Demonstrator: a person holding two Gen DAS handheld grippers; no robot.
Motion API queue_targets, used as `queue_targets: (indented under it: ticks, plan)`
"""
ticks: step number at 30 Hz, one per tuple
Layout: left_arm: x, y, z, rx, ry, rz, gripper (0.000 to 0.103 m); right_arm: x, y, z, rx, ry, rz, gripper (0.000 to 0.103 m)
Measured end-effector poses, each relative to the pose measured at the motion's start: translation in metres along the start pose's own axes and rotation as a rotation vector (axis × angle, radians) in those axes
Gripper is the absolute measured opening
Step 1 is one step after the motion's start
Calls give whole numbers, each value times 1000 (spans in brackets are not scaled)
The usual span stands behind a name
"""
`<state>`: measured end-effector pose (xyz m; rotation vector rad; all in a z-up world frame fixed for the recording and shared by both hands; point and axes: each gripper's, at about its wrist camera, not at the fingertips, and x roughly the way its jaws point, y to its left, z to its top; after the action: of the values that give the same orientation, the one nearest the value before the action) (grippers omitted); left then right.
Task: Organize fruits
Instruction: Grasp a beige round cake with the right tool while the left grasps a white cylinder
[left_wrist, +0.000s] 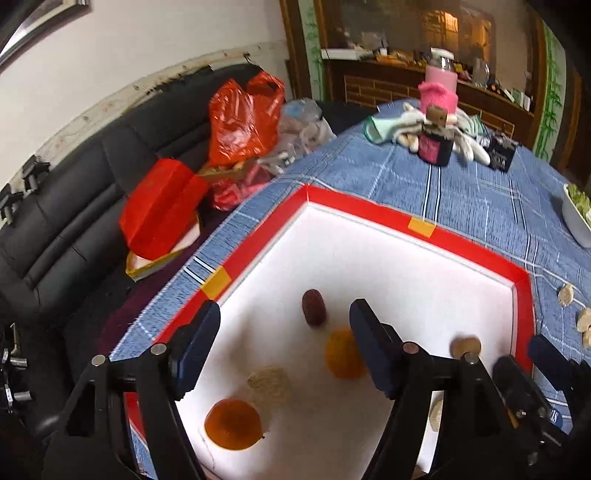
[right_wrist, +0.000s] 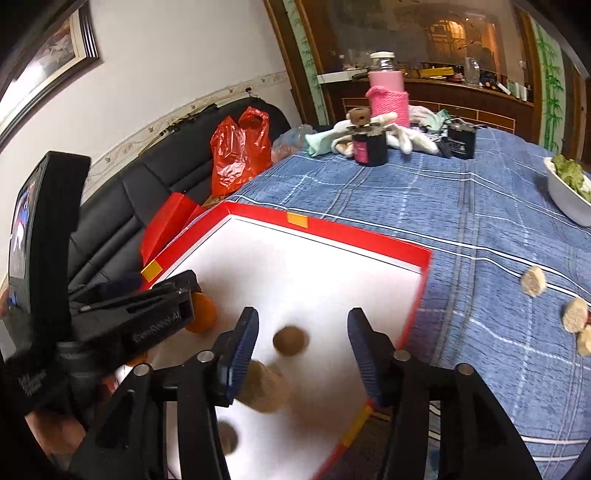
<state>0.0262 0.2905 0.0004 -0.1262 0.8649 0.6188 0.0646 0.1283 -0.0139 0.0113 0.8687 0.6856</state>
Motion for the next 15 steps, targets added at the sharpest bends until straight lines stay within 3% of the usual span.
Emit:
queue_targets:
  ticks: [9,15]
  plan:
    - [-41,-24,-13,-23,-82,-116,73,-60,-60,-18,70,-83,-81,54]
    - [-69,-60,-29,60,-133,-229,73,-93,-140,-38,169,-94,-248,57]
